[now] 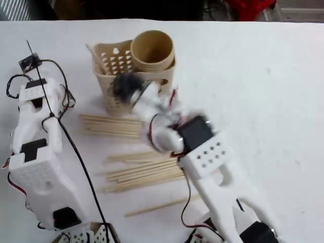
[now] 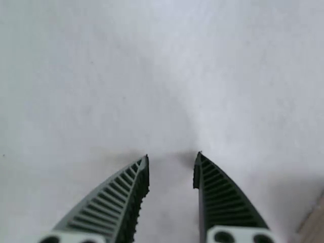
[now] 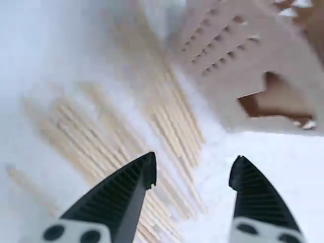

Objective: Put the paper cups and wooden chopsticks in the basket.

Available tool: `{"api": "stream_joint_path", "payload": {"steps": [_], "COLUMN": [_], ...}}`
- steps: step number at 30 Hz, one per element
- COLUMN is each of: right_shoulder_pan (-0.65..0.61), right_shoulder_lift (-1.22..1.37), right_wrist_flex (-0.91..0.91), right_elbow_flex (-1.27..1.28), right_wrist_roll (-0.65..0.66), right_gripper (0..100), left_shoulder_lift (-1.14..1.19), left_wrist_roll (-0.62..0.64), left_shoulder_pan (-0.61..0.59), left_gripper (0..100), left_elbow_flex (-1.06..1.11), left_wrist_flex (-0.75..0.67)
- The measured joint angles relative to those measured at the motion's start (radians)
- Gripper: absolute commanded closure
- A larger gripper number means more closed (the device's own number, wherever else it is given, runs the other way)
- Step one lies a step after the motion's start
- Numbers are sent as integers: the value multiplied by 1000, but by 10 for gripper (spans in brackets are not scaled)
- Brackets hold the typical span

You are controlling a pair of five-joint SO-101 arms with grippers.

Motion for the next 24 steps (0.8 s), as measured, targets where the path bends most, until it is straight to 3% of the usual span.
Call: {"api": "stream_joint_path", "payload": {"steps": [5,12,24], "right_shoulder_pan": [-49,-149,-176], "right_shoulder_lift": [2,0,-129], "right_wrist_flex": [-54,-87,-94], "right_elbow_flex": [279,565,750], "right_wrist_roll": [186,350,382], "right_gripper": [836,796,796], "left_shoulder_lift": [0,0,0], "left_wrist_roll": [0,0,0], "left_shoulder_pan": [0,0,0], "left_gripper": [839,839,839], "left_elbow_flex": [0,0,0], "left_wrist_flex": [0,0,0]}}
